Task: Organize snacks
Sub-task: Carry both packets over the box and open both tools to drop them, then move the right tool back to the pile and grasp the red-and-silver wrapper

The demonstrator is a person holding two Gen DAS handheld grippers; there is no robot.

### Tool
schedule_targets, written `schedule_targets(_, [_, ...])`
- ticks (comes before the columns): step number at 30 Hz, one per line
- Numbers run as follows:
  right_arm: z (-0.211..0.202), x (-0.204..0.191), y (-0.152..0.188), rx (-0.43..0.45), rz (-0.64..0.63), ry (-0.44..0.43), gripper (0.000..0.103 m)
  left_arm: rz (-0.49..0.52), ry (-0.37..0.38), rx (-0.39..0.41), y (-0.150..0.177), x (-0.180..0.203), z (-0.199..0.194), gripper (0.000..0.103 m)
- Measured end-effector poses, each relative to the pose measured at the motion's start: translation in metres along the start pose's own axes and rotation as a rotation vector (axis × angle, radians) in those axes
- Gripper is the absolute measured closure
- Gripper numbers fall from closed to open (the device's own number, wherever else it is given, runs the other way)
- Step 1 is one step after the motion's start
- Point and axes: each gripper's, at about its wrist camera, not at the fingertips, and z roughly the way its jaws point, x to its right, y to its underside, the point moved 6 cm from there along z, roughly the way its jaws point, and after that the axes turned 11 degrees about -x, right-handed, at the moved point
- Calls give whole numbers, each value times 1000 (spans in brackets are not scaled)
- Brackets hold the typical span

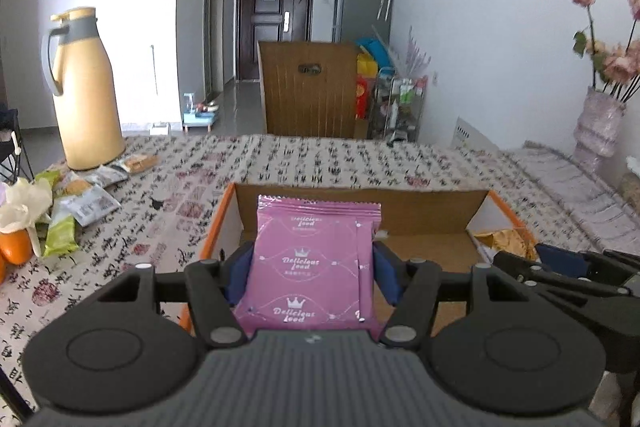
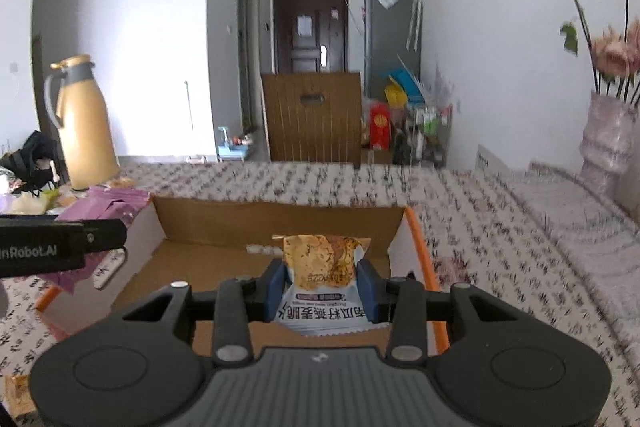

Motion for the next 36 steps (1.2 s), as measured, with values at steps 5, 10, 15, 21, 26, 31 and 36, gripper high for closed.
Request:
schedule_targets(5, [15,6,8,-34,21,-7,65,-3,14,-26,7,-2,16,40])
schedule_targets(10, [14,11,13,-43,33,-2,58,-5,43,-20,12,-2,15,32])
schedule_targets(15, [6,17,11,-8,61,8,19,-29,18,48,9,-4,-3,0])
schedule_targets(21, [-5,24,6,31,84,4,0,-57,13,59,4,-9,-12,0])
schedule_targets(26, [-20,24,2,54,84,16,0,-55,5,74,1,-8,-27,0])
schedule_targets(31, [-43,25,8,75,81,18,0,-43,13,89,4,-6,-45,0])
schedule_targets(36, [-67,28,24,93,81,21,0,-23,17,94,17,-5,-61,0])
